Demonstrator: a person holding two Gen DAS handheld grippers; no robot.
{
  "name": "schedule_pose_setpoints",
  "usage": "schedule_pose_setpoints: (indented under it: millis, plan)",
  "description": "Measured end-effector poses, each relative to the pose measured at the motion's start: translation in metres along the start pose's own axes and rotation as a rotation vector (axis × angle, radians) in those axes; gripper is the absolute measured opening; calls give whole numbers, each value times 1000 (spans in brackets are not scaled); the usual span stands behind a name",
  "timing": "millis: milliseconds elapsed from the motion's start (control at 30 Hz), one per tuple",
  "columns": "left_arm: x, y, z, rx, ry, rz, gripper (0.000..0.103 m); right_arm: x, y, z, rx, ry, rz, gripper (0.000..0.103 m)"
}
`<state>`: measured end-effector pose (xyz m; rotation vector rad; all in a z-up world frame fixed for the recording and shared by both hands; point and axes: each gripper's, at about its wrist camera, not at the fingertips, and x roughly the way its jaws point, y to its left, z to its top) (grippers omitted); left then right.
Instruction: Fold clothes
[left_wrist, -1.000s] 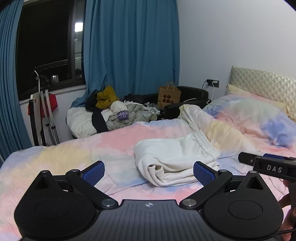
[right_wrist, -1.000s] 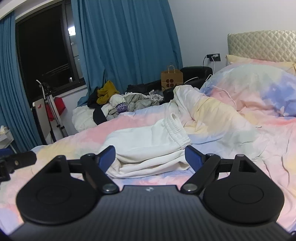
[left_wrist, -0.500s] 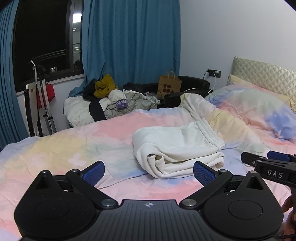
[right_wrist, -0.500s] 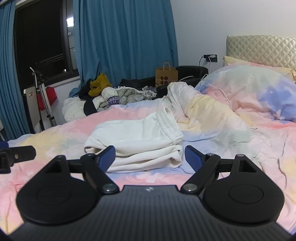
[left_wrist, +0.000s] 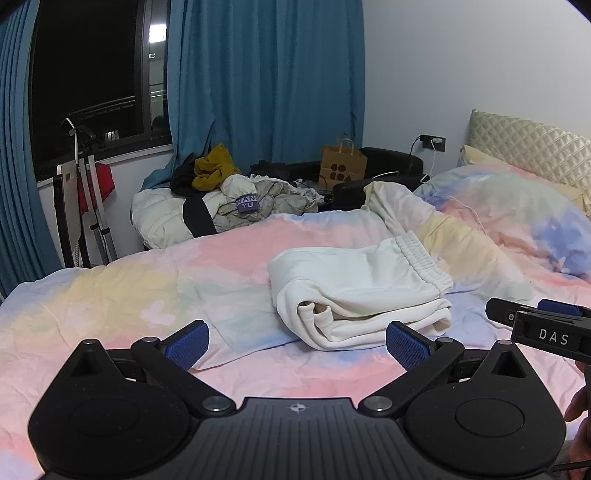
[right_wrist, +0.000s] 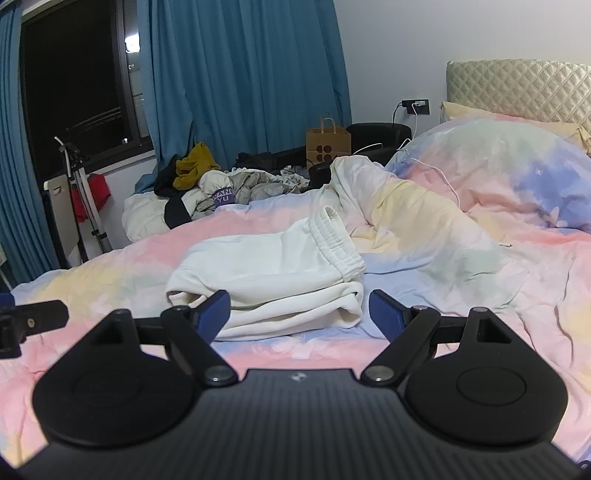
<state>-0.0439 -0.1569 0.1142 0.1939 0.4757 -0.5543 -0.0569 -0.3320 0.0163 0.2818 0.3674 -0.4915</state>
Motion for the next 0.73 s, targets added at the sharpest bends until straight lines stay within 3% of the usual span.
schedule_pose_setpoints:
  millis: [733]
  plan:
    - [-10,-4,-7,4,2,25,103,-1,4,0,-19,10,-1,83]
